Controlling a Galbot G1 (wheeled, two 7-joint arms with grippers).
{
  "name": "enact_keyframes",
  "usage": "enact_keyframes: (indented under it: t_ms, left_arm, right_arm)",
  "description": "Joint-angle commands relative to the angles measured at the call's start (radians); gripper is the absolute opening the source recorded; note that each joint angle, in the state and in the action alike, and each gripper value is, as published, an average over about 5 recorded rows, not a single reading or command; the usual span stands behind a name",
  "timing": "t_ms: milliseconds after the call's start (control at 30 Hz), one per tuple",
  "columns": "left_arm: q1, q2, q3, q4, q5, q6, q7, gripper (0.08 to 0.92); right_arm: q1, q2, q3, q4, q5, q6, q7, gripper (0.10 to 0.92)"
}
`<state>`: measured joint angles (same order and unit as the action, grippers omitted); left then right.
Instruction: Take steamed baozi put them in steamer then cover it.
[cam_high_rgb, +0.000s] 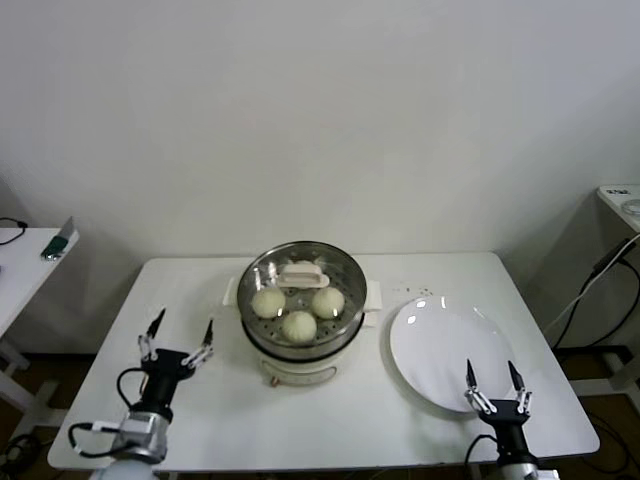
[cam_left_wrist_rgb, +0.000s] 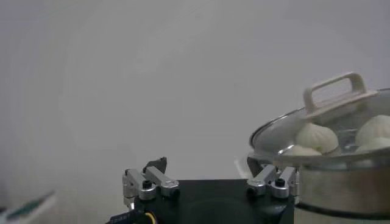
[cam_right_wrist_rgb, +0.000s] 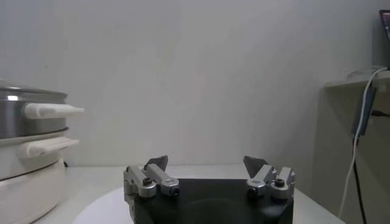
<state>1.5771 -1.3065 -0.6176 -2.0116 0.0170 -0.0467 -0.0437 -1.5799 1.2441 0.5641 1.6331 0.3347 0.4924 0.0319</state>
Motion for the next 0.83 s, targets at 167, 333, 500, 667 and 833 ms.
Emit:
enact_keyframes:
  t_ms: [167,333,500,667,833]
  left_arm:
    - [0.058,-0.001,-0.045,0.195,-0.227,-0.206,-0.005,0.823]
    - [0.054,0.000,-0.040,0.218,-0.224,-0.215,0.007,0.823]
    - [0.053,-0.001,-0.039,0.223,-0.230,-0.219,0.015,0.823]
    - [0.055,-0.003,-0.040,0.217,-0.243,-0.220,0.027,0.823]
    - [0.058,-0.007,-0.037,0.210,-0.248,-0.221,0.038,0.823]
  right_arm:
    - [0.002,-0.010,-0.005,-0.006,0.030,-0.005,0.007,0.823]
    - [0.005,-0.009,-0.006,-0.007,0.033,-0.005,0.007,0.823]
    - [0.004,-0.009,-0.007,-0.006,0.034,-0.005,0.006,0.823]
    - [0.005,-0.014,-0.009,-0.008,0.037,-0.006,0.007,0.823]
    - [0.005,-0.013,-0.012,-0.009,0.039,-0.006,0.007,0.823]
